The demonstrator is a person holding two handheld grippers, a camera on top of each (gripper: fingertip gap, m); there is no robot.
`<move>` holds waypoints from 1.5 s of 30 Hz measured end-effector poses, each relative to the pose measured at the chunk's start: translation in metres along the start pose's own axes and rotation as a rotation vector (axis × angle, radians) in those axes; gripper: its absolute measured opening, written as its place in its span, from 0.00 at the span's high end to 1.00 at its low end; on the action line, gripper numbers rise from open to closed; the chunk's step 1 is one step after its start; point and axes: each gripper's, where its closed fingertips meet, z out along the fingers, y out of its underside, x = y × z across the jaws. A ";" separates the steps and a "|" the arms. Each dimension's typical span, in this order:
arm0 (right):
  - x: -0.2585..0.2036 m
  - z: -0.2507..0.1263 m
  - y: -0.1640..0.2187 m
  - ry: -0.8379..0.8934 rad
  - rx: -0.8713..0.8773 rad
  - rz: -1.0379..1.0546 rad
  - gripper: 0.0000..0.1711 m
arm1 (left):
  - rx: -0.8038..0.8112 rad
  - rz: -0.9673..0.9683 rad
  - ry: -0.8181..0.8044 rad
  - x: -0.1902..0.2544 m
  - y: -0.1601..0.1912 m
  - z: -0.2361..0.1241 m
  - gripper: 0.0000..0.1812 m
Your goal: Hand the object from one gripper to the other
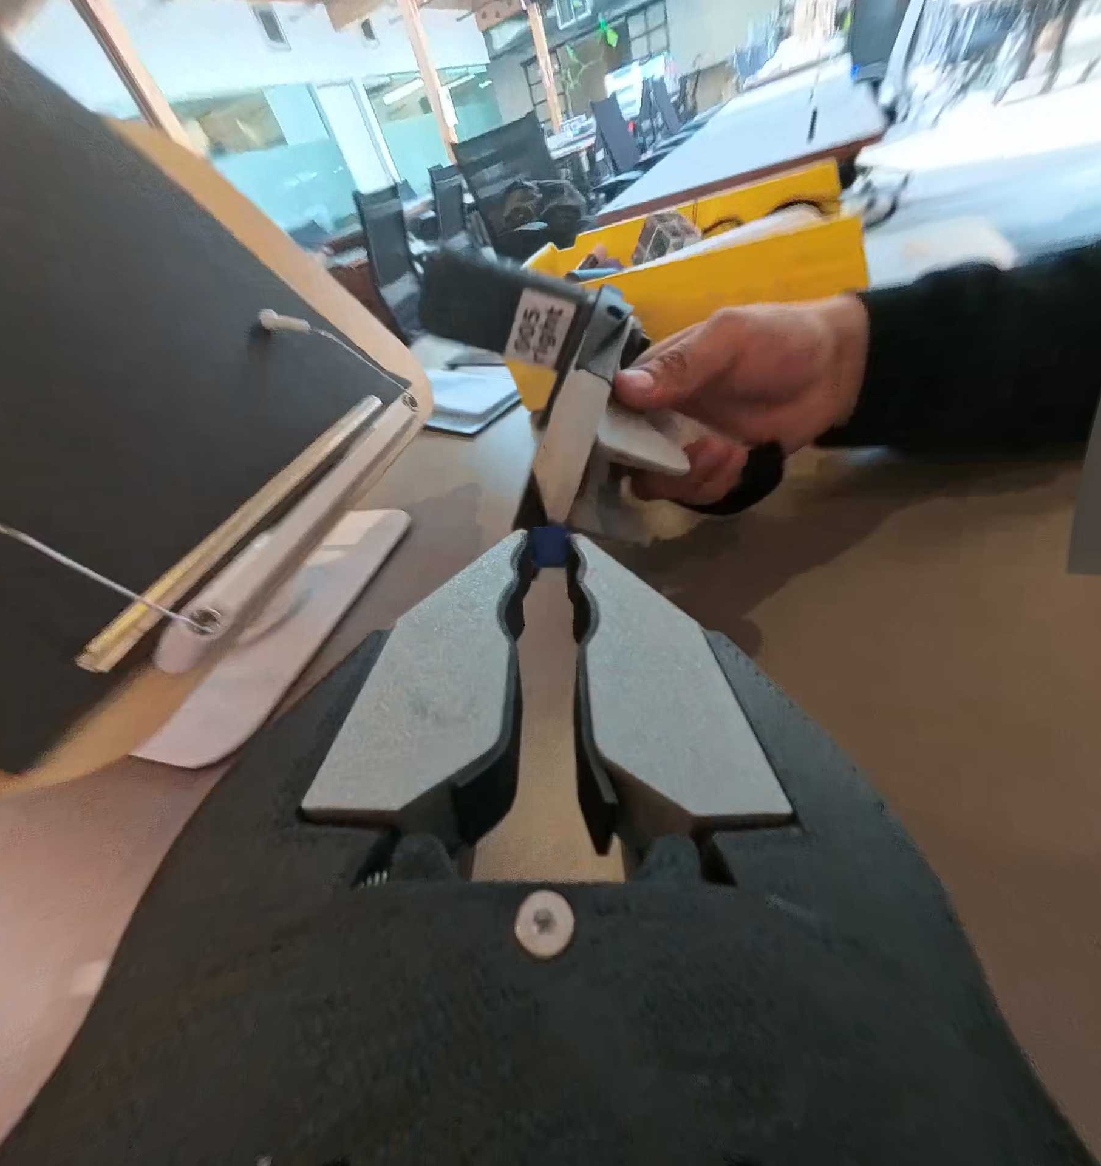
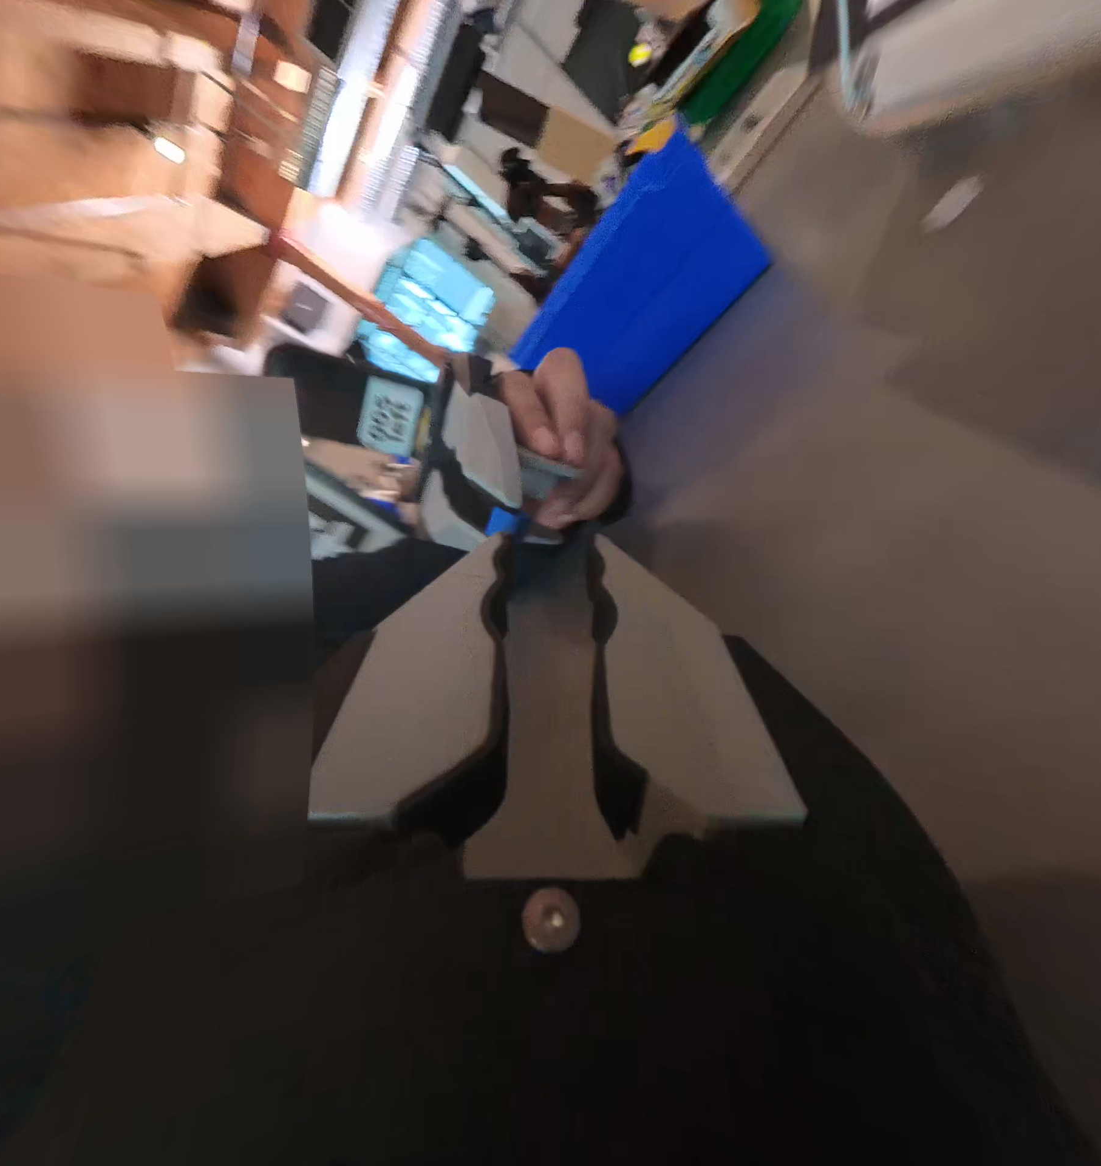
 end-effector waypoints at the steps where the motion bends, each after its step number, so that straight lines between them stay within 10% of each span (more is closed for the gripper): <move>1: 0.005 -0.003 -0.002 0.083 -0.013 -0.091 0.86 | 0.006 -0.093 0.040 -0.001 -0.001 -0.001 0.96; 7: -0.007 0.003 0.002 0.347 -0.156 -0.736 0.80 | 0.010 -0.635 0.298 -0.001 0.004 -0.006 0.96; 20: -0.005 0.024 0.024 0.667 -0.360 -1.381 0.95 | -0.090 -0.911 0.506 0.021 0.020 -0.004 0.96; 32: 0.032 0.002 0.006 0.539 -0.185 -0.610 1.00 | -0.101 -0.611 0.256 -0.011 0.033 -0.005 1.00; 37: -0.020 0.001 0.027 0.144 -0.271 -0.557 0.93 | -0.172 -0.508 0.185 -0.016 0.046 -0.004 1.00; 45: 0.025 -0.001 0.080 0.363 -0.630 -0.727 0.75 | -0.226 -0.464 0.172 -0.012 0.054 -0.001 0.99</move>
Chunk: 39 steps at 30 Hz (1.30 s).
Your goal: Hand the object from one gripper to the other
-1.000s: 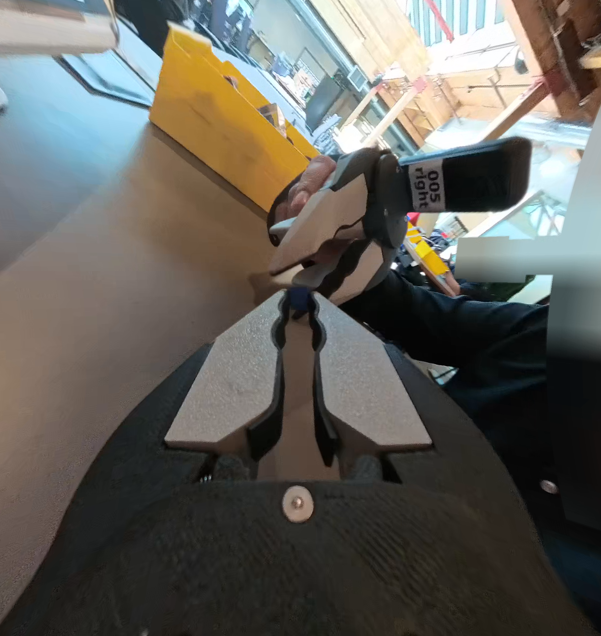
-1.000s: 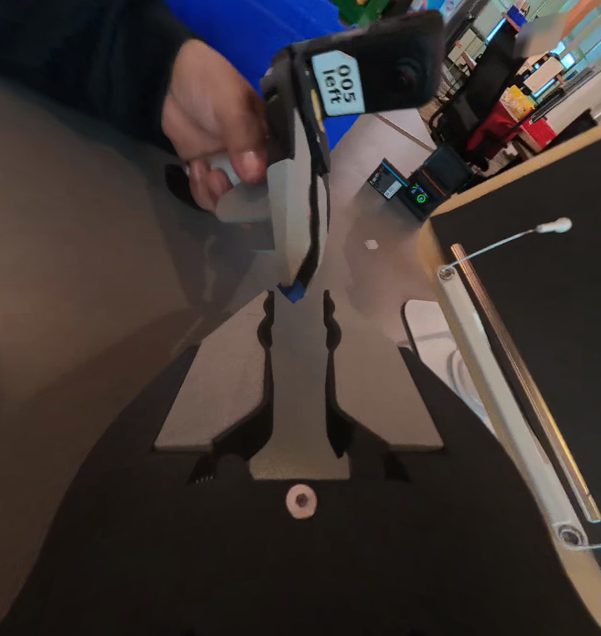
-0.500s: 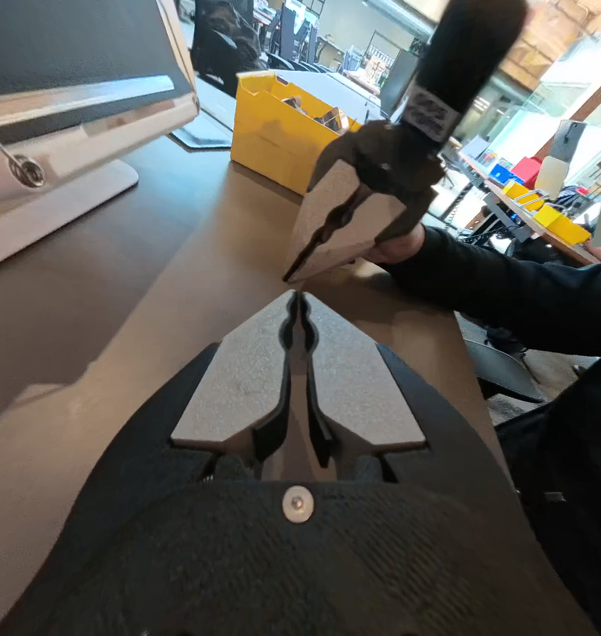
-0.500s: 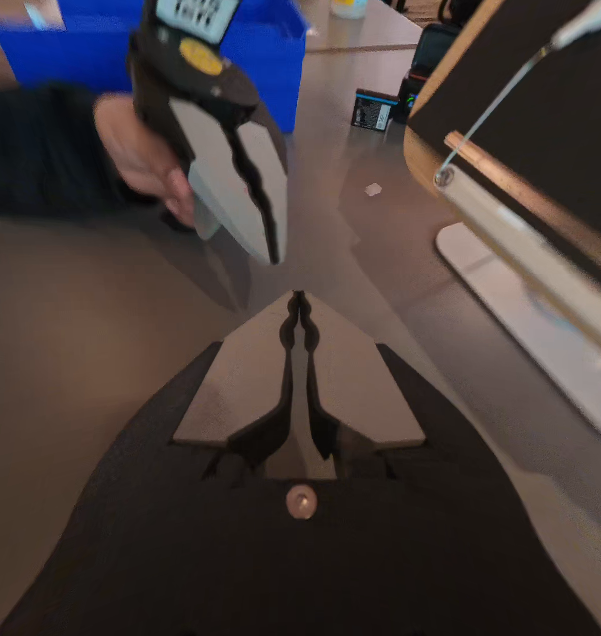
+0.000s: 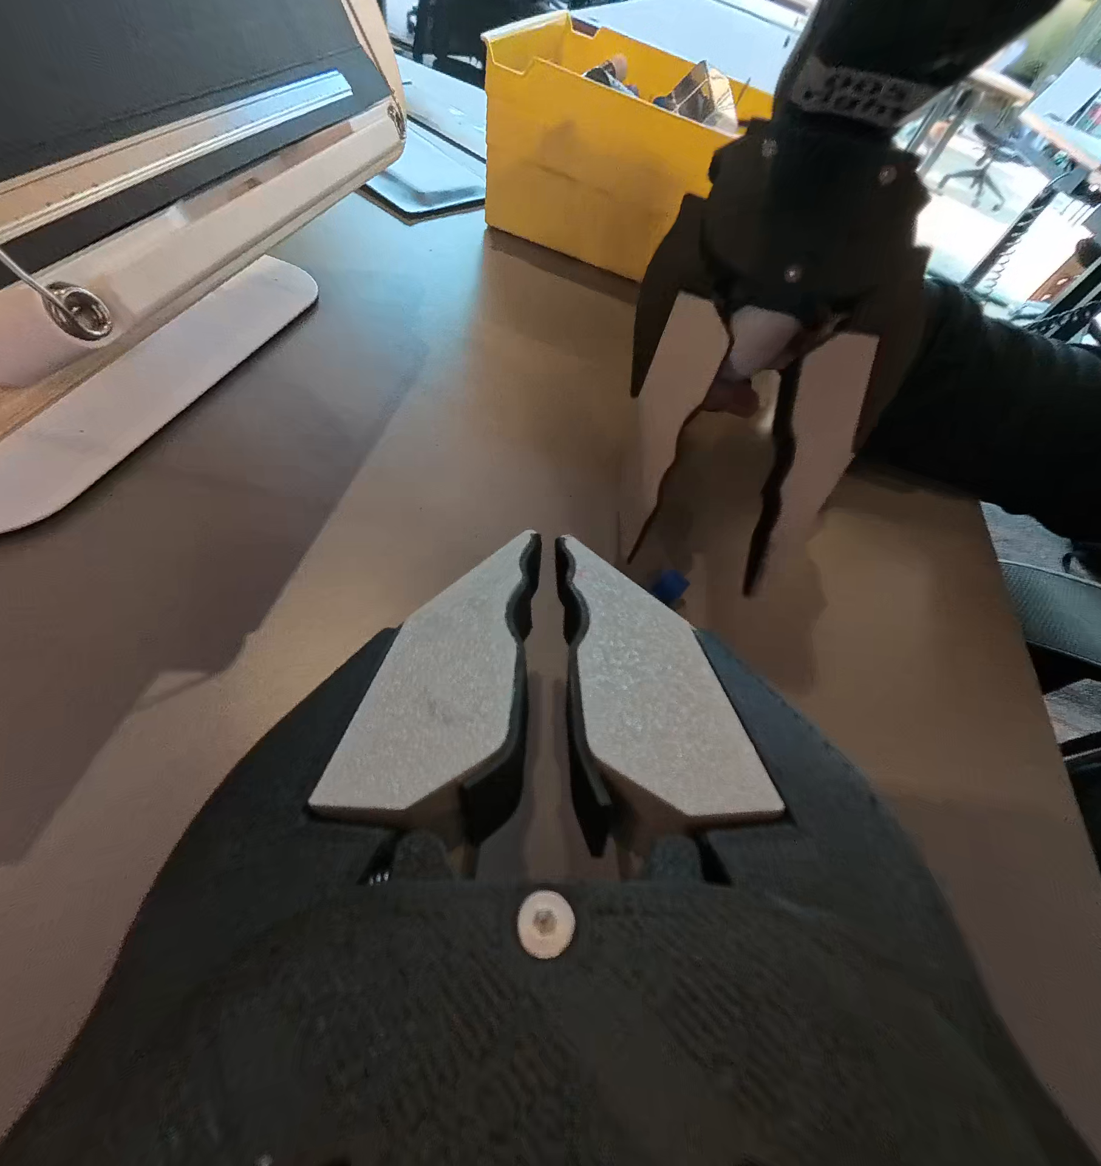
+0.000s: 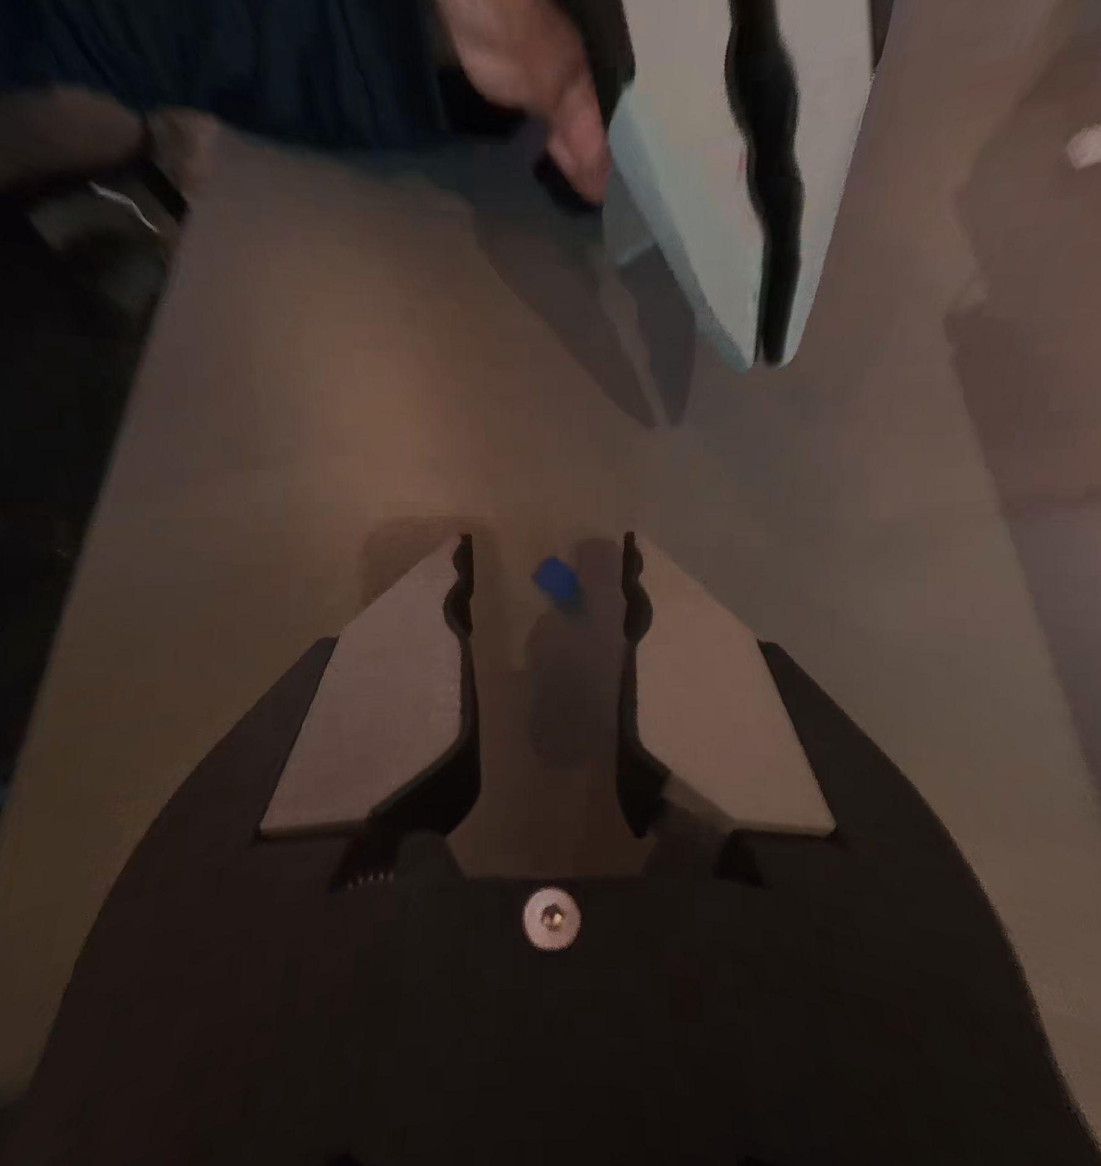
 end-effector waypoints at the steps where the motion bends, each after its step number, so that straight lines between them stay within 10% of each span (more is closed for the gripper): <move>1: 0.003 0.005 0.006 0.017 -0.037 0.000 0.77 | -0.004 0.010 -0.005 0.000 0.000 0.000 0.99; 3: 0.005 0.011 0.014 0.027 -0.079 0.008 0.94 | -0.017 0.030 -0.011 0.000 0.002 0.000 0.98; 21: 0.020 -0.030 -0.054 -0.168 0.430 0.403 0.95 | 0.063 0.854 -0.330 0.035 -0.016 0.013 0.85; 39: 0.019 -0.040 -0.064 -0.310 0.545 0.534 0.96 | 0.129 0.864 -0.363 0.036 -0.027 0.006 0.96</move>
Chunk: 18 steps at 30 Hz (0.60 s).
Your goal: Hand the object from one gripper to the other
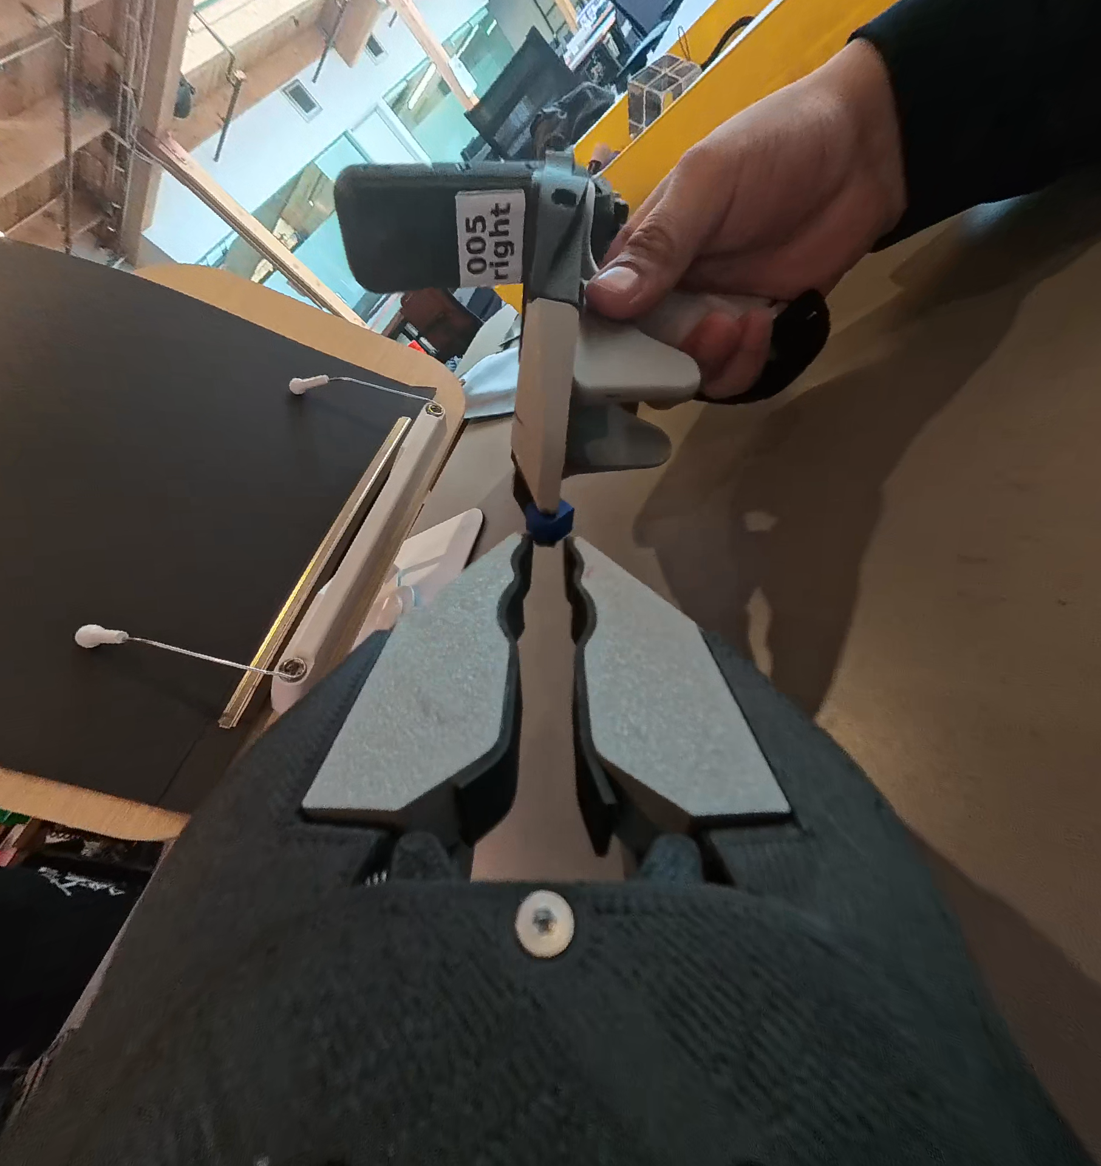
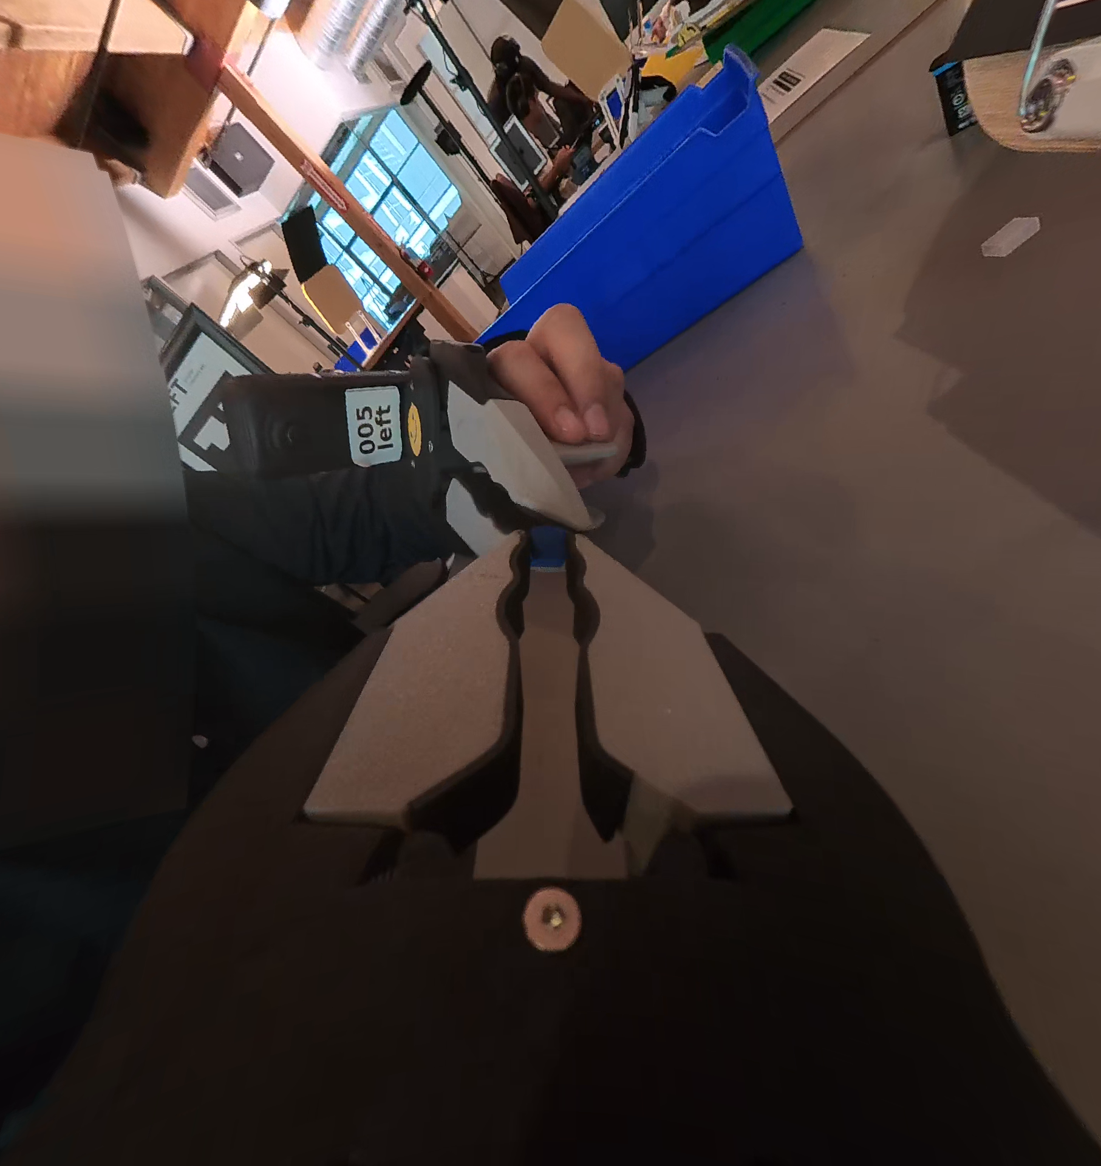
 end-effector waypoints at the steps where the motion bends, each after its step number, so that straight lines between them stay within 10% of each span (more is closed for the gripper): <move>1: 0.001 0.000 0.000 -0.004 0.006 0.005 0.96 | 0.004 -0.009 0.005 0.001 -0.001 0.000 0.94; 11: 0.005 -0.007 -0.008 0.016 0.043 0.000 0.96 | -0.006 -0.156 0.024 -0.008 0.000 0.000 0.95; 18: 0.024 -0.020 -0.009 0.269 -0.030 -0.223 0.89 | 0.023 -0.906 0.345 -0.011 0.012 -0.002 0.96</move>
